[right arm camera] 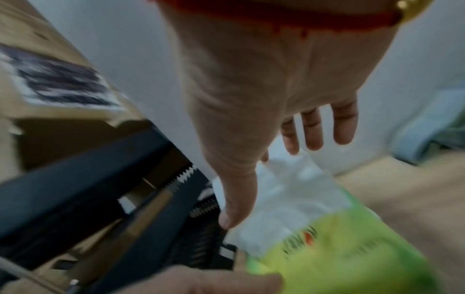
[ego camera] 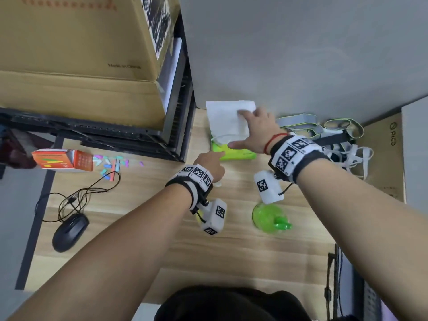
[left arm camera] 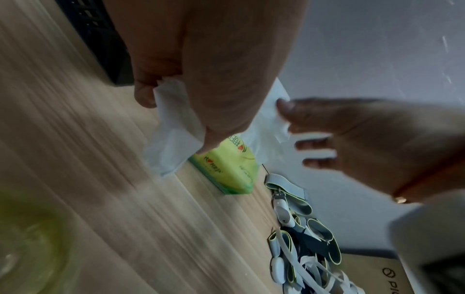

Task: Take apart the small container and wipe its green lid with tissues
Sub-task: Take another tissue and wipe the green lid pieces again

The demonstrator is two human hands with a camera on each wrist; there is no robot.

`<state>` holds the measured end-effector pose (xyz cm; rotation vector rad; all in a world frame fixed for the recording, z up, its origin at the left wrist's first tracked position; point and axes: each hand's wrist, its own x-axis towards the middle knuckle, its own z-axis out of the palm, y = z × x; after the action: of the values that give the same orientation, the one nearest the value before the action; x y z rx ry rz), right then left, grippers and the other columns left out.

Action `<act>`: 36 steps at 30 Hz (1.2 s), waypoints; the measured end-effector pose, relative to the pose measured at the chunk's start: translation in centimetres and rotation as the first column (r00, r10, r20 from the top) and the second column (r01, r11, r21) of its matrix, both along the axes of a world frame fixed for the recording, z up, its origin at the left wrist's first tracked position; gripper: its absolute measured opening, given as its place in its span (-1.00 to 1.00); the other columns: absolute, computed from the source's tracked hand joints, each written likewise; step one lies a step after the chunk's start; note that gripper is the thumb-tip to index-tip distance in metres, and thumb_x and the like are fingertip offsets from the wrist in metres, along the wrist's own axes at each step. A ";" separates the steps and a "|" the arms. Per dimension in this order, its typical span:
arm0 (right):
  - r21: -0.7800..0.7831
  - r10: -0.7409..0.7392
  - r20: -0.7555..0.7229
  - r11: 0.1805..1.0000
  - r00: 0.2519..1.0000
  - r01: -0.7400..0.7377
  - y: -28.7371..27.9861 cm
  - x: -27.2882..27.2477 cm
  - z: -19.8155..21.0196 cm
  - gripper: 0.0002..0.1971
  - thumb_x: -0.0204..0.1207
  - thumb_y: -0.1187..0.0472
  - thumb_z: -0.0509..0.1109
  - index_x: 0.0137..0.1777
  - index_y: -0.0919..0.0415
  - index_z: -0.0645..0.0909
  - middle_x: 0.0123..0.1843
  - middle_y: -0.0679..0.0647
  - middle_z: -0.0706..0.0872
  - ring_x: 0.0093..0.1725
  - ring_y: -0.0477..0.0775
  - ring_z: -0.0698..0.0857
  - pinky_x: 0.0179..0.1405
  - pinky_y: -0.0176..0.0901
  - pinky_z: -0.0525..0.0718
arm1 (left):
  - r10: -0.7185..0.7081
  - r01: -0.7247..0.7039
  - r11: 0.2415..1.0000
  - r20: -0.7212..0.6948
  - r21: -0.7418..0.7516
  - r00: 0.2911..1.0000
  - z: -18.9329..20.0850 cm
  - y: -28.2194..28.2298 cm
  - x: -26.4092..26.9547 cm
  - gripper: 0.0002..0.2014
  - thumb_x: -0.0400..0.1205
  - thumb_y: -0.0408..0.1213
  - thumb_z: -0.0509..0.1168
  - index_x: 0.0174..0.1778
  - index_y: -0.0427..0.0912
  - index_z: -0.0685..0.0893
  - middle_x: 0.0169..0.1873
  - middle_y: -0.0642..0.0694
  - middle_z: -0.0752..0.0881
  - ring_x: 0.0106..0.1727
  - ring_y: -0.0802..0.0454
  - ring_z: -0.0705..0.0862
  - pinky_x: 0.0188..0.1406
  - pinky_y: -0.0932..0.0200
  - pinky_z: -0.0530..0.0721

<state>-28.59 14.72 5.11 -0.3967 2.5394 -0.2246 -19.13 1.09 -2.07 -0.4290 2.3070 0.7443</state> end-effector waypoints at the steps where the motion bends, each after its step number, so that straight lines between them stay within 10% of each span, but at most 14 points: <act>1: 0.078 -0.038 0.020 0.996 0.999 0.036 0.3 0.3 -1.1 0.00 0.24 -0.40 0.47 0.62 -0.01 0.20 0.51 0.23 0.37 0.49 0.31 0.36 0.42 0.15 0.40 | -0.005 0.005 1.000 0.007 -0.006 1.000 0.1 0.0 0.2 -0.41 0.59 -0.22 0.21 0.59 0.19 0.37 0.51 -0.16 0.52 0.36 -0.15 0.62 0.25 0.09 0.64; 6: -0.108 -0.366 0.216 0.912 0.905 0.395 0.9 -0.4 -3.2 -0.13 0.40 -0.39 0.35 0.56 0.17 0.34 0.50 0.16 0.53 0.47 0.23 0.51 0.39 0.01 0.44 | -0.042 0.043 0.999 0.019 -0.025 0.999 0.4 0.2 1.1 -0.39 0.60 -0.23 0.23 0.61 0.18 0.34 0.52 -0.15 0.51 0.43 -0.14 0.57 0.37 0.06 0.58; 10: -0.398 -0.421 0.340 0.746 0.841 0.534 1.0 -0.6 -3.1 -0.81 0.47 -0.01 0.51 -0.22 0.05 0.63 -0.25 -0.04 0.65 -0.16 0.04 0.60 -0.19 -0.20 0.48 | -0.105 0.108 0.993 0.060 -0.038 0.993 0.9 0.3 1.4 -0.37 0.62 -0.24 0.20 0.64 0.18 0.27 0.58 -0.08 0.44 0.47 -0.12 0.52 0.36 0.04 0.60; 12: -0.486 -0.409 0.309 0.708 0.859 0.512 0.9 -0.7 -3.1 -0.68 0.47 0.13 0.52 -0.43 0.04 0.48 -0.45 -0.08 0.49 -0.39 -0.04 0.46 -0.30 -0.17 0.42 | -0.139 0.143 0.989 0.070 -0.047 0.988 1.1 0.4 1.3 -0.36 0.63 -0.27 0.18 0.65 0.17 0.24 0.60 -0.05 0.41 0.49 -0.11 0.50 0.34 0.04 0.61; 19: -0.768 -0.352 0.291 0.469 0.890 0.436 1.0 -0.5 -0.2 -0.70 0.58 0.21 0.37 -0.34 0.04 0.36 -0.60 -0.18 0.34 -0.34 0.07 0.35 -0.21 -0.13 0.43 | -0.163 0.166 0.985 0.060 -0.048 0.985 1.8 1.0 1.1 -0.36 0.65 -0.25 0.18 0.68 0.10 0.19 0.61 -0.10 0.40 0.51 -0.17 0.48 0.35 0.00 0.60; 23: -0.787 -0.267 0.333 0.449 0.904 0.423 2.4 0.6 1.8 -0.90 0.62 0.26 0.31 -0.02 0.26 0.43 -0.49 0.13 0.54 -0.34 0.16 0.47 -0.23 0.10 0.59 | 0.204 -0.190 0.972 -0.096 0.140 0.974 3.1 1.6 0.6 -0.65 0.69 -0.07 0.18 0.40 0.06 0.59 0.41 -0.16 0.60 0.33 -0.20 0.62 0.27 0.07 0.62; 25: -0.776 -0.260 0.384 0.429 0.886 0.462 3.3 1.6 2.7 -0.92 0.64 0.34 0.30 0.05 0.20 0.46 -0.36 0.26 0.64 -0.34 0.14 0.60 -0.26 0.10 0.67 | 0.462 -0.397 0.832 -0.086 0.388 0.883 4.0 2.0 0.0 -0.73 0.71 -0.07 0.13 0.18 0.02 0.69 0.05 -0.16 0.75 0.15 -0.24 0.70 -0.03 0.07 0.70; 27: -0.733 -0.248 0.437 0.459 0.865 0.502 4.3 3.1 3.0 -0.83 0.63 0.40 0.31 -0.04 0.09 0.49 -0.45 0.05 0.73 -0.46 0.01 0.69 -0.35 0.00 0.77 | 0.679 -0.617 0.364 0.255 0.698 0.689 5.1 2.4 -0.5 -0.70 0.69 0.01 0.16 0.13 -0.09 0.66 -0.26 -0.07 0.71 -0.15 -0.17 0.71 -0.40 0.17 0.65; 29: -0.668 -0.220 0.477 0.539 0.851 0.513 5.2 4.9 3.0 -0.77 0.59 0.43 0.35 -0.15 0.10 0.47 -0.58 -0.03 0.71 -0.54 -0.02 0.70 -0.43 -0.07 0.80 | 0.587 -0.677 -0.054 0.571 0.734 0.573 5.7 2.8 -0.6 -0.38 0.57 0.29 0.20 0.20 -0.23 0.65 -0.07 -0.15 0.74 -0.11 -0.15 0.70 -0.19 0.06 0.70; 31: -0.620 -0.179 0.487 0.619 0.855 0.483 5.6 6.7 3.3 -0.77 0.54 0.46 0.40 -0.19 0.14 0.48 -0.56 0.03 0.71 -0.56 0.06 0.69 -0.43 -0.08 0.80 | 0.485 -0.633 0.027 0.544 0.773 0.685 6.6 4.0 -0.1 -0.25 0.52 0.31 0.26 0.31 -0.35 0.62 0.12 -0.32 0.73 0.05 -0.22 0.74 0.15 -0.14 0.70; 33: -0.583 -0.179 0.463 0.677 0.868 0.450 5.9 8.0 3.2 -0.79 0.45 0.47 0.44 -0.18 0.20 0.49 -0.48 0.19 0.70 -0.56 0.12 0.67 -0.42 -0.04 0.76 | 0.506 -0.579 0.228 0.413 0.783 0.758 7.0 5.4 0.7 -0.62 0.66 -0.08 0.28 0.17 -0.37 0.66 -0.01 -0.38 0.71 -0.20 -0.18 0.78 -0.14 -0.03 0.78; 36: -0.506 -0.231 0.421 0.743 0.877 0.438 7.1 9.6 2.8 -0.79 0.38 0.32 0.56 -0.16 0.22 0.53 -0.43 0.18 0.69 -0.50 0.18 0.67 -0.43 0.02 0.74 | 0.640 -0.628 0.310 0.332 0.713 0.693 6.6 6.6 2.5 -0.76 0.64 -0.52 0.10 0.14 -0.30 0.60 -0.10 -0.33 0.67 -0.27 -0.15 0.69 -0.26 0.05 0.69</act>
<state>-18.98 21.80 7.88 -0.0901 2.1293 -1.1494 -16.68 7.67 4.54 -0.9149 1.4580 2.0672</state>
